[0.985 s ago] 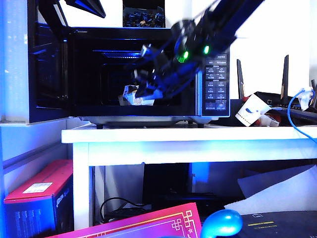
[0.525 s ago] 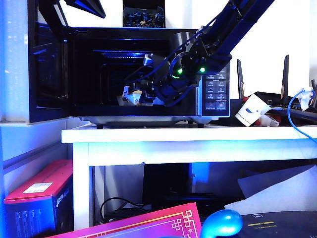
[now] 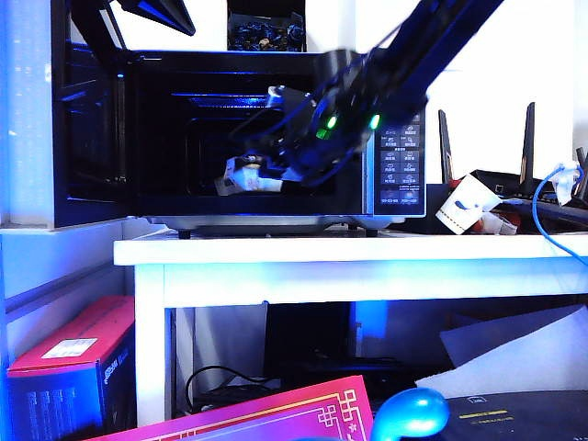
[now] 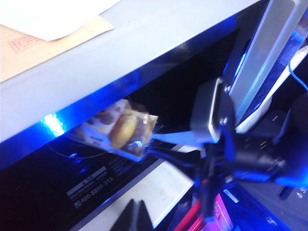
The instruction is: Open the microwave door, place the box of snacks from the top of the microwave inside, then close the microwave door.
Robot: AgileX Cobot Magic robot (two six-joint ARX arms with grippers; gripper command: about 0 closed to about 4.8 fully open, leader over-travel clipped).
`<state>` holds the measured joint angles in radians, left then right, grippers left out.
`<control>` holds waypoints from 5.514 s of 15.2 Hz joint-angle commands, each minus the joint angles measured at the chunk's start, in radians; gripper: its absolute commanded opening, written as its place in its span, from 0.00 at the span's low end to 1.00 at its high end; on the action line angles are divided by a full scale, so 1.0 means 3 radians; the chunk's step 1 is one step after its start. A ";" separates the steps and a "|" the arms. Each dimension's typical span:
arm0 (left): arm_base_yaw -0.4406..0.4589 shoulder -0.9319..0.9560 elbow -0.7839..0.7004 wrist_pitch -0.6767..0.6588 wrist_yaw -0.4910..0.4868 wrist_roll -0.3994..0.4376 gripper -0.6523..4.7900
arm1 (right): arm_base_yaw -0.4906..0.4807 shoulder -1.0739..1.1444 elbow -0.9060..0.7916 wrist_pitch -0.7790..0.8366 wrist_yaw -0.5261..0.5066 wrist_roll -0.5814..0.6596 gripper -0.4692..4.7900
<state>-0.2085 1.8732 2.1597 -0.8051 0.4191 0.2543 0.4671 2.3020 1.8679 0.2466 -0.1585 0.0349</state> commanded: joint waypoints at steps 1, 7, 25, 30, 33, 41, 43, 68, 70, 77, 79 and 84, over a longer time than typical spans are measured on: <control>-0.0004 -0.0097 0.0015 -0.0003 0.0015 0.0001 0.11 | 0.0003 -0.0127 0.0025 -0.0071 0.0008 -0.0041 0.36; -0.0004 -0.0334 0.0015 -0.0107 0.0009 0.0001 0.11 | 0.0003 -0.0437 0.0024 -0.0697 -0.0076 -0.0041 0.35; -0.0004 -0.0333 0.0015 -0.0085 -0.0051 0.0028 0.11 | 0.0005 0.0478 0.0795 -0.0314 -0.0167 -0.0033 0.30; -0.0004 -0.0333 0.0015 -0.0140 -0.0050 0.0027 0.11 | 0.0017 0.0010 0.0795 -0.1666 -0.0301 -0.0120 0.30; -0.0005 -0.0342 0.0015 -0.0243 -0.0048 0.0028 0.11 | 0.0017 -0.0437 0.0795 -0.2508 -0.0381 -0.0144 0.30; -0.0004 -0.1064 0.0017 -0.1035 -0.0743 -0.0112 0.11 | 0.0017 -0.1405 0.0801 -0.3001 -0.0248 -0.0281 0.27; -0.0004 -0.1241 0.0017 -0.1509 -0.1395 -0.0092 0.11 | 0.0017 -0.1643 0.0801 -0.2926 -0.0015 -0.0282 0.08; -0.0304 -0.0618 -0.0561 -0.0441 0.0280 0.0177 0.11 | 0.0017 -0.2649 0.0819 -0.2179 0.0102 -0.0281 0.08; -0.0304 -0.0496 -0.0561 -0.0113 0.0451 0.0175 0.11 | 0.0017 -0.2646 0.0818 -0.2125 0.0142 -0.0282 0.08; -0.0343 0.0008 -0.0561 0.0954 0.0512 0.0121 0.11 | 0.0017 -0.2647 0.0818 -0.2018 0.0187 -0.0296 0.08; -0.0365 0.0139 -0.0561 0.1256 0.0542 0.0020 0.11 | 0.0017 -0.2647 0.0818 -0.2019 0.0186 -0.0306 0.08; -0.0652 0.0336 -0.0561 0.1911 0.0534 0.0004 0.11 | 0.0017 -0.2646 0.0819 -0.2003 0.0242 -0.0409 0.08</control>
<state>-0.3912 1.9705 1.9903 -0.2993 0.5762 0.2569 0.4713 1.5139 2.1086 -0.3740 -0.0959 -0.0811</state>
